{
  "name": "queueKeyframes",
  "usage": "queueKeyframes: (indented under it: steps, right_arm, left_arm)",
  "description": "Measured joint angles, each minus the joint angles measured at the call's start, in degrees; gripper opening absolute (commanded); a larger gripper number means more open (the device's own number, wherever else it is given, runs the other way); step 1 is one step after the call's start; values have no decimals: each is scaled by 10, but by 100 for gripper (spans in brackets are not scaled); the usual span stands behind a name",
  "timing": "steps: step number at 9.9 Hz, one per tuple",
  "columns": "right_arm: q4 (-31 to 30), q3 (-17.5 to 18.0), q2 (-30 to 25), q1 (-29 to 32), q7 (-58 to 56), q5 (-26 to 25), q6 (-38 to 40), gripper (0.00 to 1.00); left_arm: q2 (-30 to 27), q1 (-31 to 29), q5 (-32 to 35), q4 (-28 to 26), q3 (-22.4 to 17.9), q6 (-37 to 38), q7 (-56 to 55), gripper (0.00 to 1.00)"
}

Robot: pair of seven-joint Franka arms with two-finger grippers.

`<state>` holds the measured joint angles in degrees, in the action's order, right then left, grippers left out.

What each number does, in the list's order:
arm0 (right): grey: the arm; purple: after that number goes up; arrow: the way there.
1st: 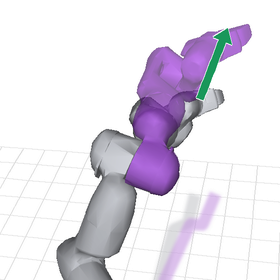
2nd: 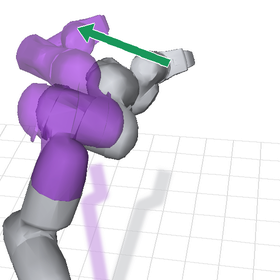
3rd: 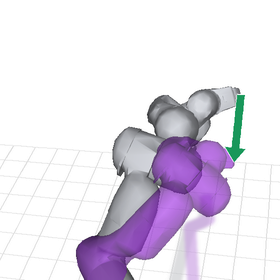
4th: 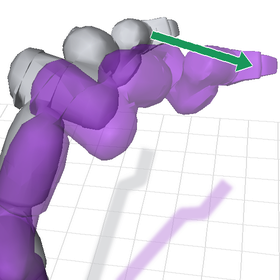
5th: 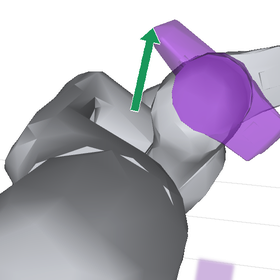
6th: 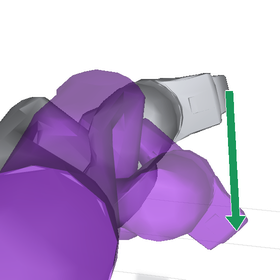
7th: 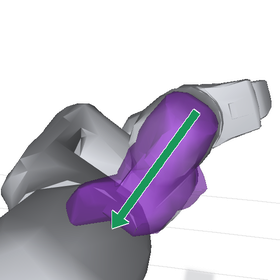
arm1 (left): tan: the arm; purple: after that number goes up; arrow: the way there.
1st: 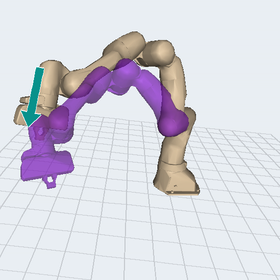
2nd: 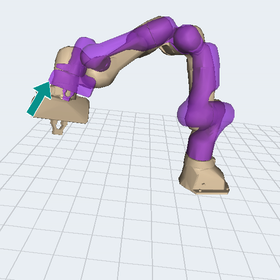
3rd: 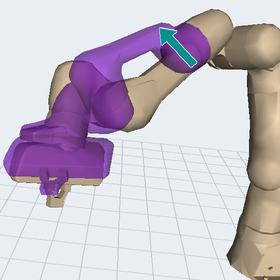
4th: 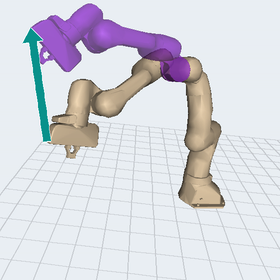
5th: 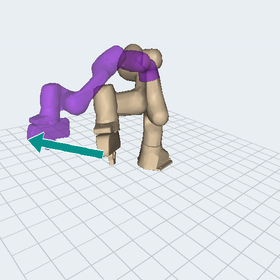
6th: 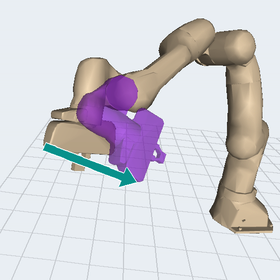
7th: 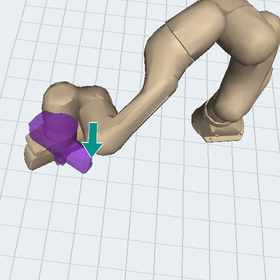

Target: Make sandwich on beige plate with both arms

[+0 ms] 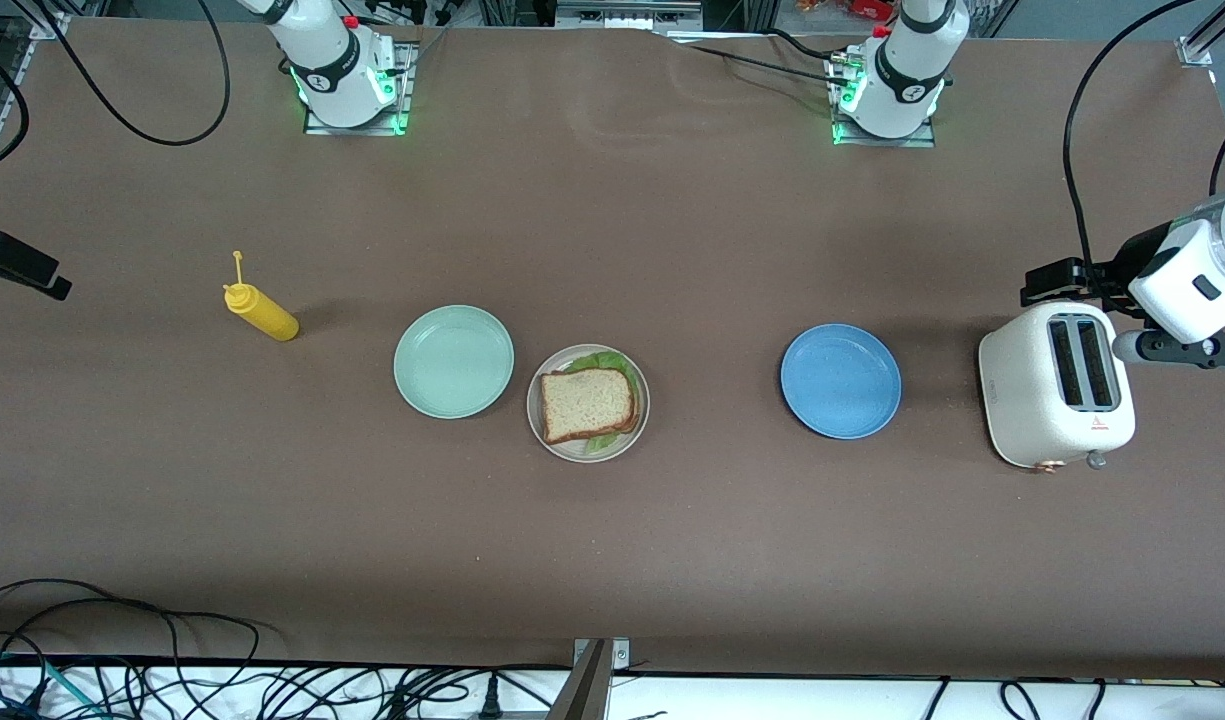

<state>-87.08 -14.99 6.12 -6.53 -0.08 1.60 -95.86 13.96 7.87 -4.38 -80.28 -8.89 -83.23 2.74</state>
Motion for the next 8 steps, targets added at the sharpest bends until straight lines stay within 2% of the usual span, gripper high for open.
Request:
queueKeyframes:
  steps: [4, 8]
  right_arm:
    - [0, -7, 0, 1, 0, 0, 5, 100]
    - [0, -21, 0, 3, 0, 0, 49, 100]
  left_arm:
    - [0, 0, 0, 0, 0, 0, 0, 100]
    - [-1, 0, 0, -2, 0, 0, 0, 100]
